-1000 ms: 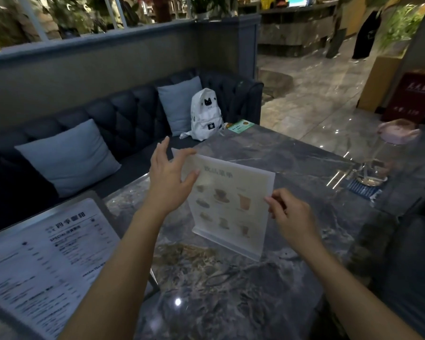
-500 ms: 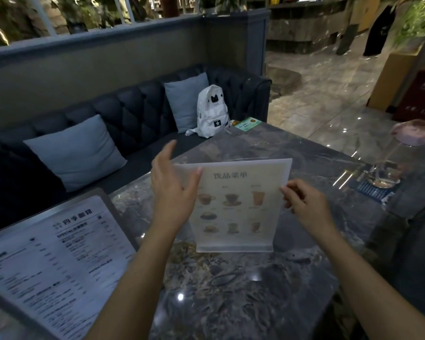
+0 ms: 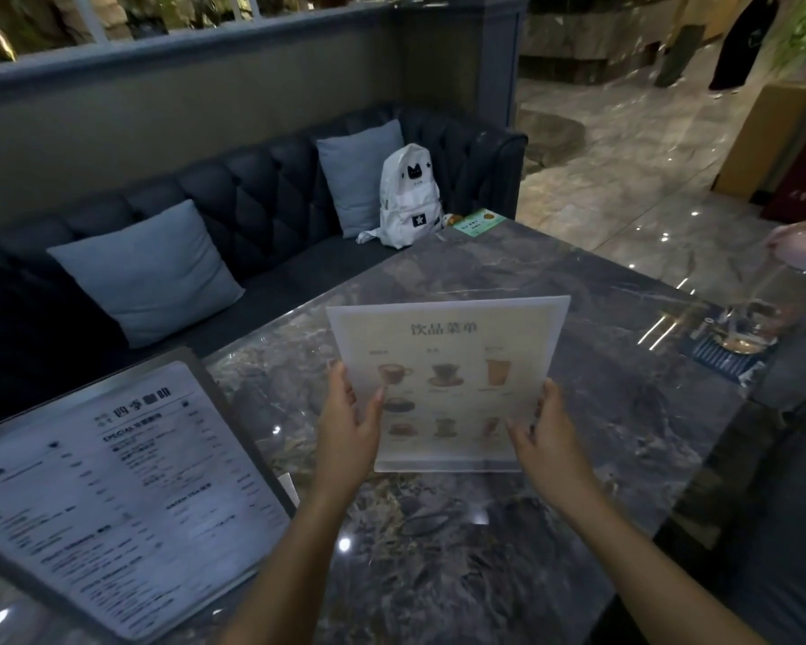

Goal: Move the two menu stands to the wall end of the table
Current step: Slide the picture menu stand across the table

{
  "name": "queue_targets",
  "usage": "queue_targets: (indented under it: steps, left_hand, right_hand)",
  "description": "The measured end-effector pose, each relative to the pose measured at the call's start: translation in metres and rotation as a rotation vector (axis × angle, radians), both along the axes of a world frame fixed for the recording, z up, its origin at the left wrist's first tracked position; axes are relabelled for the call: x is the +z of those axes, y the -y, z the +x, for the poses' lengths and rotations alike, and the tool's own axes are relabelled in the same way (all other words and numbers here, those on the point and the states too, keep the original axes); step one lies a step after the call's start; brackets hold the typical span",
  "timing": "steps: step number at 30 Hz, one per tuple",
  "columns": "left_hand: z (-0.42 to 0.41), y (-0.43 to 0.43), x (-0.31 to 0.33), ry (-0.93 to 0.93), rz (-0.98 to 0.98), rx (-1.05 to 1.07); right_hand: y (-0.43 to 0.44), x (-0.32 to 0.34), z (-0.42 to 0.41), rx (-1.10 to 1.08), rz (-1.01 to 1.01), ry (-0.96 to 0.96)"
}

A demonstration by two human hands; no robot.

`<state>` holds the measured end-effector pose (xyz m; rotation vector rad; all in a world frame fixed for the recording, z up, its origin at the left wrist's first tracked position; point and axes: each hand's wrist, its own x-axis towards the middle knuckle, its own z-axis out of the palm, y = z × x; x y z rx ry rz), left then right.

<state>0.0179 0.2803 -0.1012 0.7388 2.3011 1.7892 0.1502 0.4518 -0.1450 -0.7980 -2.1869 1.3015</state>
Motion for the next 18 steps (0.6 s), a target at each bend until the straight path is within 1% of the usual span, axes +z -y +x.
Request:
queue_targets:
  steps: [5, 9, 12, 16, 18]
  left_hand:
    - [0.011, 0.005, -0.012, 0.014, 0.001, 0.017]
    - [0.019, 0.01, -0.019, 0.004, 0.001, 0.045]
    - [0.022, 0.015, -0.024, 0.006, -0.018, 0.1]
    - [0.023, 0.02, -0.029, -0.047, -0.089, 0.196]
    - [0.023, 0.021, -0.031, -0.049, -0.074, 0.209]
  right_hand:
    - [-0.01, -0.002, -0.012, 0.034, -0.044, -0.007]
    - [-0.017, -0.001, -0.022, 0.061, -0.021, -0.046]
    - [-0.021, -0.001, -0.03, 0.085, -0.018, -0.048]
    - [-0.027, -0.002, -0.042, 0.12, -0.038, -0.046]
    - [-0.029, -0.003, -0.046, 0.131, -0.042, -0.052]
